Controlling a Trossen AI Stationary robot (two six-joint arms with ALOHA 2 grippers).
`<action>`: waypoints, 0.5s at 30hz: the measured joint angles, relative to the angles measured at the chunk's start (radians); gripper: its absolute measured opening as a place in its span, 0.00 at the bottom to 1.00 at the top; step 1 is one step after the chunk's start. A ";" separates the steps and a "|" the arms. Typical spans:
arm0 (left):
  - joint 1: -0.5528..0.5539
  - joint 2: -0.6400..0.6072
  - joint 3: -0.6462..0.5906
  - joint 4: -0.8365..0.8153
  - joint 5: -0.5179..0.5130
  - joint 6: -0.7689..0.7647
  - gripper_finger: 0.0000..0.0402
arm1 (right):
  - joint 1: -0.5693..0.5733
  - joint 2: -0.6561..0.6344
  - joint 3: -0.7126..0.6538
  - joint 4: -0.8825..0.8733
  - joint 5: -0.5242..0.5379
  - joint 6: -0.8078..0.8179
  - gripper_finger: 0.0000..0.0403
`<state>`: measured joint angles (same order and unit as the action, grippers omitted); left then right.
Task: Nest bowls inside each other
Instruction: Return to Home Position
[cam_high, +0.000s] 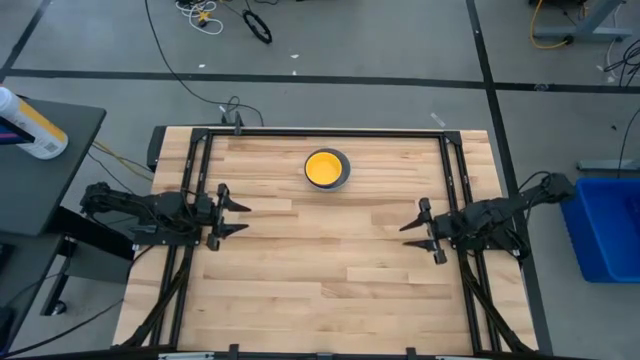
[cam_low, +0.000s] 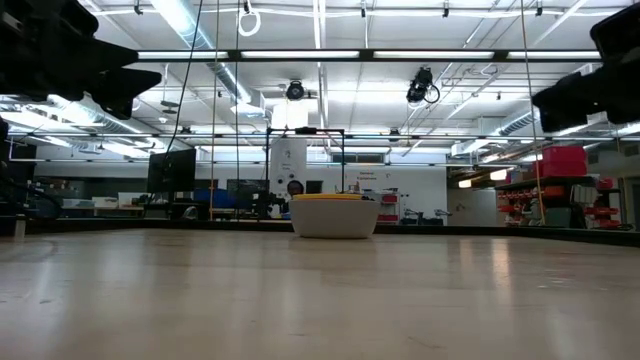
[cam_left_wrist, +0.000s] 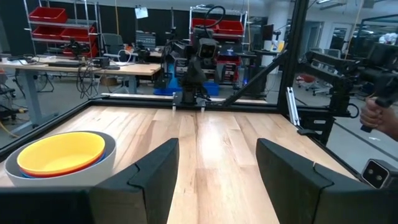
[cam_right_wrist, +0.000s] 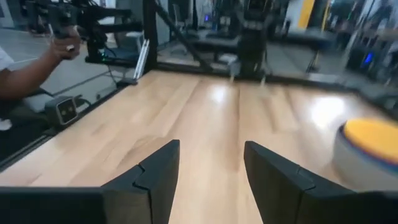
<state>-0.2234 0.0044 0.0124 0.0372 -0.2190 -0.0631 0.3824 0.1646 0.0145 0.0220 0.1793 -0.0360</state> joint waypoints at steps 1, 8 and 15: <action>0.000 0.000 0.000 0.000 0.002 0.000 0.55 | 0.000 0.014 0.002 -0.008 -0.006 0.028 0.47; 0.000 0.000 0.000 -0.002 0.006 -0.003 0.55 | 0.010 0.041 0.013 -0.043 -0.059 0.129 0.48; 0.000 0.000 0.000 -0.002 0.010 -0.004 0.55 | 0.039 -0.118 0.014 -0.026 -0.108 -0.028 0.49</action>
<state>-0.2234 0.0044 0.0124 0.0357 -0.2089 -0.0673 0.4211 0.0464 0.0288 -0.0043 0.0712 -0.0637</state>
